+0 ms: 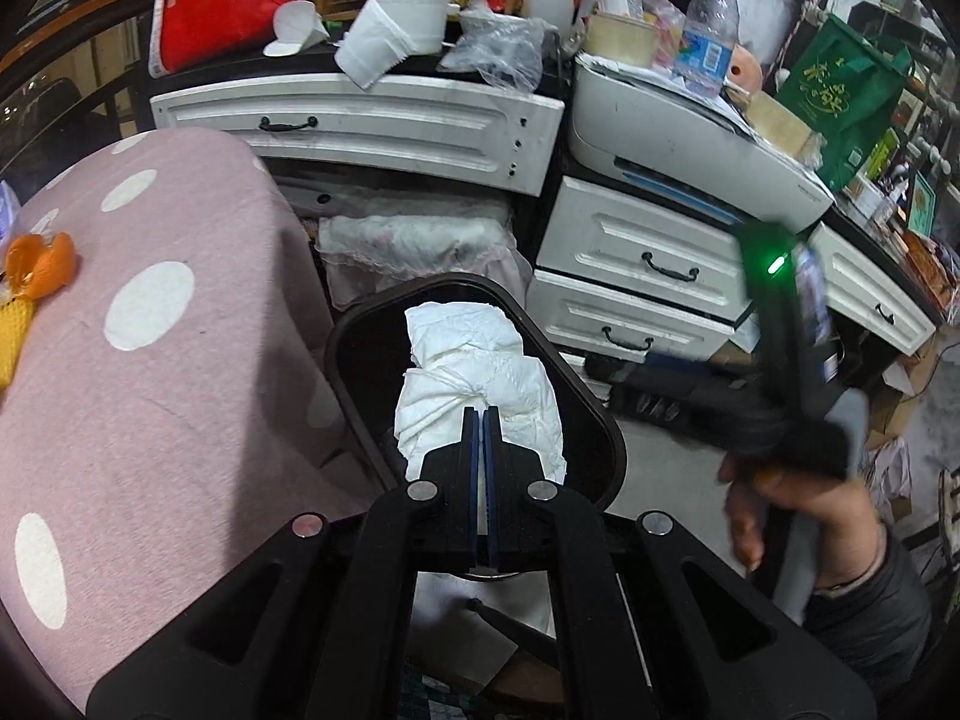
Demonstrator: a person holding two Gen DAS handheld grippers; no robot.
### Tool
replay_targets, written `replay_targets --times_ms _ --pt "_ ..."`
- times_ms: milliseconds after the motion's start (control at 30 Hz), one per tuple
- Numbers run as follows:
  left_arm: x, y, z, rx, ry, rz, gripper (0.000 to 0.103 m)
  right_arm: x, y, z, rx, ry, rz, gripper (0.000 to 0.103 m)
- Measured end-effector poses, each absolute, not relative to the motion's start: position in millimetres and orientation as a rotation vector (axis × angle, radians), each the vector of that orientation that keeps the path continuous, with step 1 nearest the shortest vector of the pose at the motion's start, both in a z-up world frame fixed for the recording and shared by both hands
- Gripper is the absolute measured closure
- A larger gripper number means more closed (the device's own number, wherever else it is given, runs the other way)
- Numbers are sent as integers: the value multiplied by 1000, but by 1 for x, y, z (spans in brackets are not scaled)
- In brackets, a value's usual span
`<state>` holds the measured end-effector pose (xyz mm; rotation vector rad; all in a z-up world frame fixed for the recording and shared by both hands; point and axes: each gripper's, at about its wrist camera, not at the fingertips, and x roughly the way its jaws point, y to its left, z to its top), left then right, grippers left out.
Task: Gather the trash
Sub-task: 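Lower the white tissue into the bin and open the left gripper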
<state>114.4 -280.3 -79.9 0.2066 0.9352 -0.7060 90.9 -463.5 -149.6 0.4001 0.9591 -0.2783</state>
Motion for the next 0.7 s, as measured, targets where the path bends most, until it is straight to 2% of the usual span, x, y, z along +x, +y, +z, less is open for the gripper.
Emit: replay_targets --times_ms 200,700 --pt "117 -303 -101 253 991 -772 101 75 -479 -114 414 861 -323 41" --pt "121 -352 -156 426 1089 -813 101 67 -478 -92 415 805 -316 39"
